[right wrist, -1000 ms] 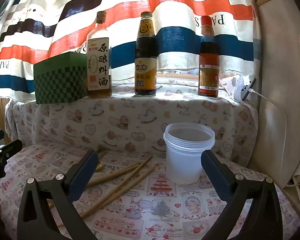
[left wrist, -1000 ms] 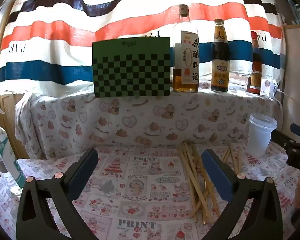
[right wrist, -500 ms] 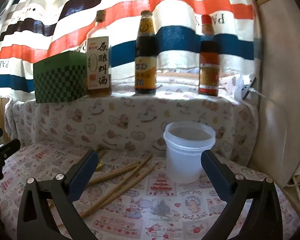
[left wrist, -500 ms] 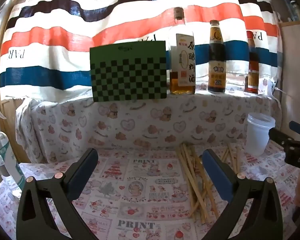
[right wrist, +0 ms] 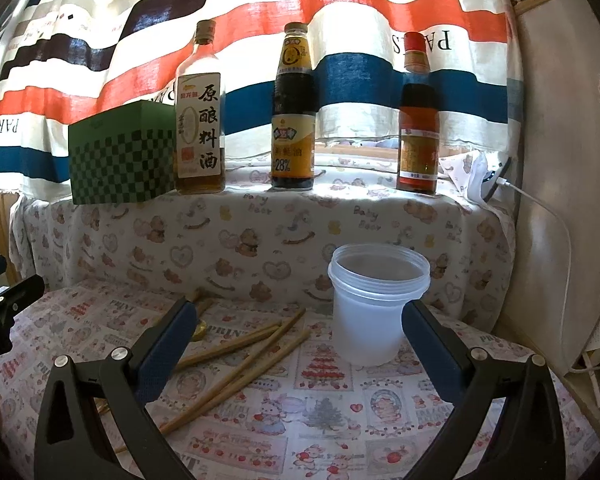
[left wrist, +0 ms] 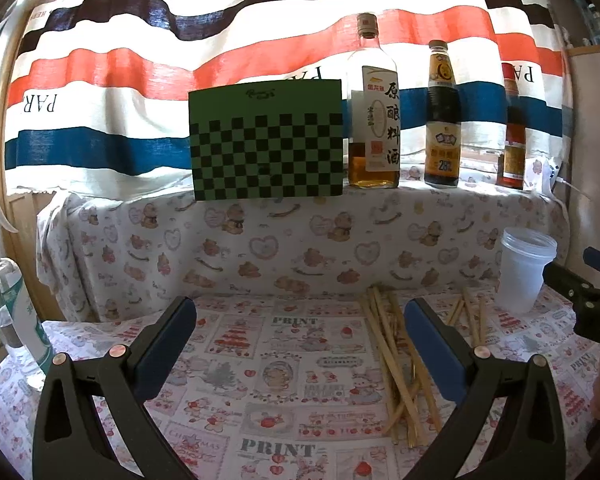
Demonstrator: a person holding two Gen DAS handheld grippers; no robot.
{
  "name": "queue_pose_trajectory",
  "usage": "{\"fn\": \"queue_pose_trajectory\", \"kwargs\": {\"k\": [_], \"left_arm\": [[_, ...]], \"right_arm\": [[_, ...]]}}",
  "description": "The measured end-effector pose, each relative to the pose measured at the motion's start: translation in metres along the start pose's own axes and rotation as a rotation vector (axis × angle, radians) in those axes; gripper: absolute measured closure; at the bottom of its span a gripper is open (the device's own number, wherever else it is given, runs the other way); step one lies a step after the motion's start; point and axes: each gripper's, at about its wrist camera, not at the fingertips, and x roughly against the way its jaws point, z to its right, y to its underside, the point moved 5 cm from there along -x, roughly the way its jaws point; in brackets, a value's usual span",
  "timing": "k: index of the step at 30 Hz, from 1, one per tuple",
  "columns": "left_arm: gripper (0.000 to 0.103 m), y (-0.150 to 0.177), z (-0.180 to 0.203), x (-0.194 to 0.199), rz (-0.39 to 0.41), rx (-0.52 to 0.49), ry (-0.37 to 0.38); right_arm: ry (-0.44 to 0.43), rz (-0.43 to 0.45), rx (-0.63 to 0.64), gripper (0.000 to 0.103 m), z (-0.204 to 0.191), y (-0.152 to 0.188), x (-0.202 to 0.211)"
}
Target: Organize utensils
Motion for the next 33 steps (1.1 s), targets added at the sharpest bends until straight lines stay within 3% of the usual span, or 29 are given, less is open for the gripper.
{"fn": "queue_pose_trajectory", "kwargs": {"k": [9,33], "left_arm": [[0.0,0.0,0.007,0.0,-0.004,-0.031,0.023],[0.0,0.0,-0.002,-0.002,-0.022,-0.007,-0.006]], "right_arm": [[0.0,0.003,-0.003,0.0,0.0,0.0,0.001],[0.001,-0.047,-0.009,0.0,-0.002,0.003,-0.004]]}}
